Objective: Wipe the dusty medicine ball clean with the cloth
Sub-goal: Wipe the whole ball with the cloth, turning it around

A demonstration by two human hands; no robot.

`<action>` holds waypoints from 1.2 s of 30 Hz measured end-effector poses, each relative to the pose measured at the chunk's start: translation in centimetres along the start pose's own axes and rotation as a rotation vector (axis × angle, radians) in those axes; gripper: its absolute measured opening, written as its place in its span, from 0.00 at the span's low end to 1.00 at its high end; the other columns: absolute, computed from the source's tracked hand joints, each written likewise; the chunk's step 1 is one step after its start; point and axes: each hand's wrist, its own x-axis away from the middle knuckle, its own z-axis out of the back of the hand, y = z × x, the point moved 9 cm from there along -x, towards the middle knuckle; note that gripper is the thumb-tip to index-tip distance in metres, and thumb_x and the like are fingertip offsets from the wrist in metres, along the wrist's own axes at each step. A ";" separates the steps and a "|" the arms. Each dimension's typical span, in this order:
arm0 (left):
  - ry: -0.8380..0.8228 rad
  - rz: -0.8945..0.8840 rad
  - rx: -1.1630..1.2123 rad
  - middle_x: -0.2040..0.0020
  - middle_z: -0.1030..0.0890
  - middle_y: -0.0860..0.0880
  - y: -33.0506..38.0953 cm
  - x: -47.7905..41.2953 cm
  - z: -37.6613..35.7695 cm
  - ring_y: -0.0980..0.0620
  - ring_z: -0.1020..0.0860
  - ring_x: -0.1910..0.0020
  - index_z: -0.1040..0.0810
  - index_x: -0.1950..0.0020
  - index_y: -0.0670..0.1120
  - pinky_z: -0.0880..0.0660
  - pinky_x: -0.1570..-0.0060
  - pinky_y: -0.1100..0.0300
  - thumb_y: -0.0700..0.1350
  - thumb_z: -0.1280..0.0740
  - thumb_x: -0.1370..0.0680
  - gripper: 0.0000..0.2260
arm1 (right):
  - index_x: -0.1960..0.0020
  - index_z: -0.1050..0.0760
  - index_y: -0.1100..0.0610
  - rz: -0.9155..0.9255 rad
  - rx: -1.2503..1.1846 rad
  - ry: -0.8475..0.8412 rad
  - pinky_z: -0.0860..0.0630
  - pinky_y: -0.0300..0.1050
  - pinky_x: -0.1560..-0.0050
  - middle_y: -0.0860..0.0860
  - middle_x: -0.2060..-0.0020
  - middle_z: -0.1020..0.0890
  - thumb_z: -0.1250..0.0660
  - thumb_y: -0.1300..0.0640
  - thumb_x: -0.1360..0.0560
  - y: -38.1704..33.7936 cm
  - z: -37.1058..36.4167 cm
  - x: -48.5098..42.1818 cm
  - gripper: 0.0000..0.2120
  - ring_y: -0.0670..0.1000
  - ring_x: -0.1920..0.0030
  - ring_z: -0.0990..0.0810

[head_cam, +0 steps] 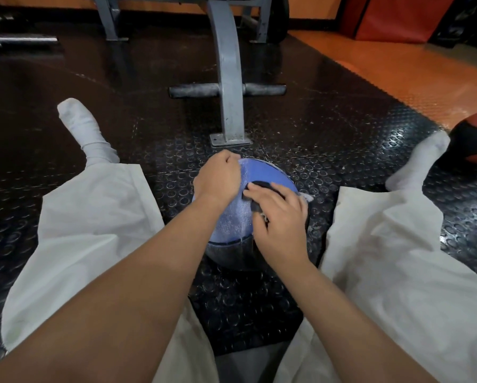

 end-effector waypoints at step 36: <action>-0.081 -0.166 0.037 0.33 0.24 0.55 1.2 -0.5 -1.3 0.54 0.28 0.35 0.23 0.35 0.52 0.33 0.34 0.56 0.43 0.47 0.17 0.17 | 0.47 0.18 0.52 0.061 0.112 0.022 0.39 0.48 0.44 0.45 0.48 0.16 0.43 0.58 0.31 0.0 -0.2 -0.5 0.19 0.51 0.43 0.26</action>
